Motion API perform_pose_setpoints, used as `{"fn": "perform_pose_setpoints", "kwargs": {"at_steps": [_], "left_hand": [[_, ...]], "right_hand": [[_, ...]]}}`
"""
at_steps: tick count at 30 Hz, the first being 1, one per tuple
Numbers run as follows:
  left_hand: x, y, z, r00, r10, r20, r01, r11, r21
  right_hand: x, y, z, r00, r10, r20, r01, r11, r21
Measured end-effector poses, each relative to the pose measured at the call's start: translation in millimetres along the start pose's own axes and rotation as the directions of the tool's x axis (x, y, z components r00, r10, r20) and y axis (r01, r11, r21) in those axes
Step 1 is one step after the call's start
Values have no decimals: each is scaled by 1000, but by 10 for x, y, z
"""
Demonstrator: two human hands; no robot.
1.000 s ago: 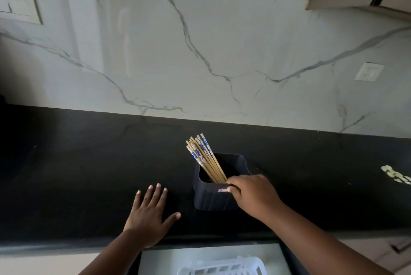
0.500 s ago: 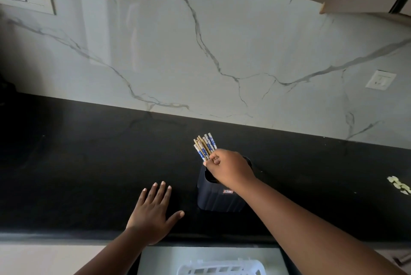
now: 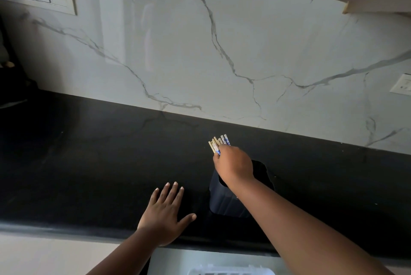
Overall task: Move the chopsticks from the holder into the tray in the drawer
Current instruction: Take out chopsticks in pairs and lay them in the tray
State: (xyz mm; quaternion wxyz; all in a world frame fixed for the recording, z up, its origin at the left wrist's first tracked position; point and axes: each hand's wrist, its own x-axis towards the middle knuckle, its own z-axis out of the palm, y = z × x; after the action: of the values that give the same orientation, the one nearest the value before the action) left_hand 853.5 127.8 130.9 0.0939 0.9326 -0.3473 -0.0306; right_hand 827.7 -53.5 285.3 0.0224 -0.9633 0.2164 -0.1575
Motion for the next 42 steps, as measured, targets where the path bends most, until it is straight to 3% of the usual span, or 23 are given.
{"fn": "perform_pose_setpoints", "kwargs": {"at_steps": [4,9,12,15,18,20,23,25,27,31,36,39,42], "left_hand": [[-3,-10,4,1000,0,4,0,1000,-11],[-3,-17,22,1000,7,1,-7,1000,-29],[-4,-42,56,1000,4,-5,-5,999,-50],[-21,-25,39,999,-11,36,13,997,-77],[30,114,-243,988,-130,80,149,940,-308],[135,266,-603,975,-204,-83,130,837,-532],[243,665,-1328,920,-124,-372,-190,689,-699],[268,1017,-1729,944,-12,-329,-280,496,-822],[298,1325,-1922,972,92,-216,-235,343,-910],[323,1641,-1975,987,56,-151,-161,327,-931],[310,1836,-1915,996,77,-39,-54,197,-979],[328,1978,-1868,996,-26,-90,-81,245,-966],[320,1970,-1927,997,-21,-75,-70,189,-979]], "right_hand": [[0,85,-88,1000,12,23,-13,999,34],[76,412,-522,997,49,57,-66,933,354],[117,664,-908,993,68,95,-113,750,652],[77,891,-1273,991,119,64,-118,523,844],[23,1046,-1501,989,146,25,-74,338,938],[7,1100,-1567,992,128,17,-52,273,961],[27,1102,-1598,997,72,18,-33,216,976],[49,1077,-1608,999,29,18,-23,202,979],[59,1061,-1604,1000,-5,7,-6,217,976],[53,1117,-1622,999,-44,31,-20,228,973],[-36,1099,-1550,998,-47,46,-30,303,953],[-75,1008,-1508,999,-32,-8,19,372,928],[-78,997,-1623,999,-48,-22,39,380,924]]}}
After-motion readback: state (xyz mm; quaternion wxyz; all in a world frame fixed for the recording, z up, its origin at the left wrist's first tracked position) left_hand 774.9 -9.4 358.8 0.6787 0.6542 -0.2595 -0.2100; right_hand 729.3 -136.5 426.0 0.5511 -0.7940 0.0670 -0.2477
